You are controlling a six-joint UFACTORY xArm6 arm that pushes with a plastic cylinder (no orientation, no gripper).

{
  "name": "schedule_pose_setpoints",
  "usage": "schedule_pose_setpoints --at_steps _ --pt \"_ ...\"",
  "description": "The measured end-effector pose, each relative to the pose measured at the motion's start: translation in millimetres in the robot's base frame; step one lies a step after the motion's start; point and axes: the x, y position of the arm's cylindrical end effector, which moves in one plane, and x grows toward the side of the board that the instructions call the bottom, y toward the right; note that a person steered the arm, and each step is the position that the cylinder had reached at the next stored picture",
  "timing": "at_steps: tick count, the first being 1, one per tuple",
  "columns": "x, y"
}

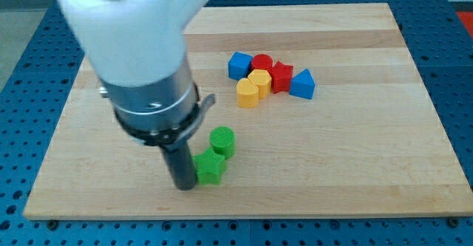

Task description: Push green star to group of blocks

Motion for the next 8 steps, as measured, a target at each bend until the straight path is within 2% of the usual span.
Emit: schedule_pose_setpoints --at_steps 4,7,8 --pt "-50 60" --pt "-56 117" --pt "-81 117"
